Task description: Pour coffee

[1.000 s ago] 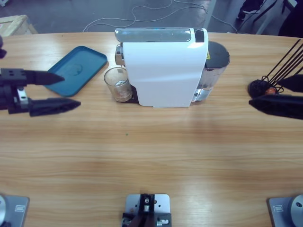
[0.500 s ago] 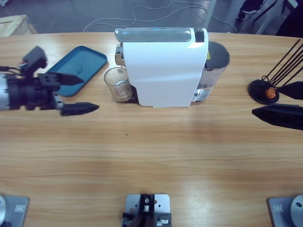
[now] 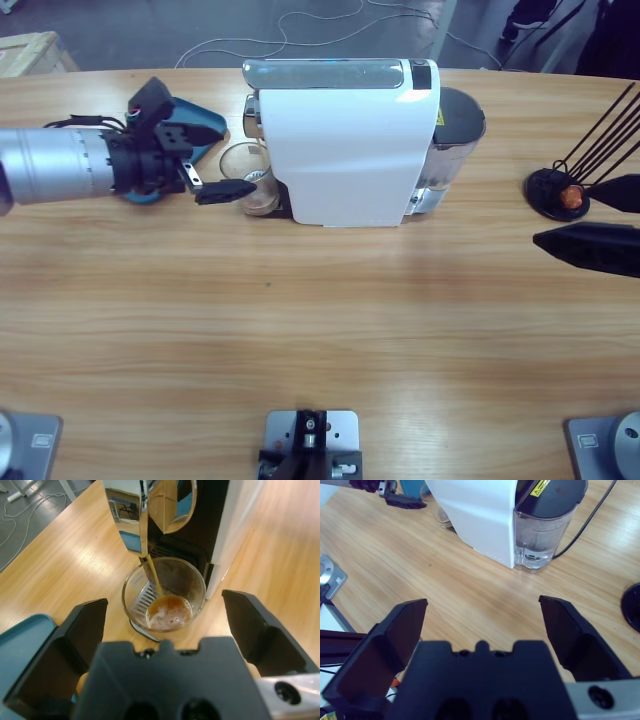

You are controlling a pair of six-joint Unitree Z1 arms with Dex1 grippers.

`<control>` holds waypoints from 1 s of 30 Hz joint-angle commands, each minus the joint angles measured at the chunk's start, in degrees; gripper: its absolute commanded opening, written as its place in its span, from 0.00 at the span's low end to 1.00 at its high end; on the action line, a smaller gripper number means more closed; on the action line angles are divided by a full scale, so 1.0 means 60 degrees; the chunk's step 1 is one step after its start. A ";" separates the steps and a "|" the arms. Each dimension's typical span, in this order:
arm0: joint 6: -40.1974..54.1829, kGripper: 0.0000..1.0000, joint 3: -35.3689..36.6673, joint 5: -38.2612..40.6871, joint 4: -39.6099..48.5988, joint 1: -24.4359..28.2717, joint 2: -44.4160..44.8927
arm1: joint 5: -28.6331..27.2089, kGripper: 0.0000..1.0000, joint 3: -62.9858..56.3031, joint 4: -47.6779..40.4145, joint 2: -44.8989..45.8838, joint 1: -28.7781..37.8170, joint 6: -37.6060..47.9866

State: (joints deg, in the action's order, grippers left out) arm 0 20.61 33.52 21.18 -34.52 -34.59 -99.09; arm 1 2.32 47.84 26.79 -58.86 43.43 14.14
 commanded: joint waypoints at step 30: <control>0.0613 0.18 -0.0864 0.0478 -0.1111 0.0626 -0.0606 | 0.0214 1.00 -0.0042 0.0106 -0.0444 0.0082 -0.0101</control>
State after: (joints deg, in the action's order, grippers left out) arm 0 23.80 33.24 23.49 -40.40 -34.49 -106.79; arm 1 2.63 47.94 26.80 -60.13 43.44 14.14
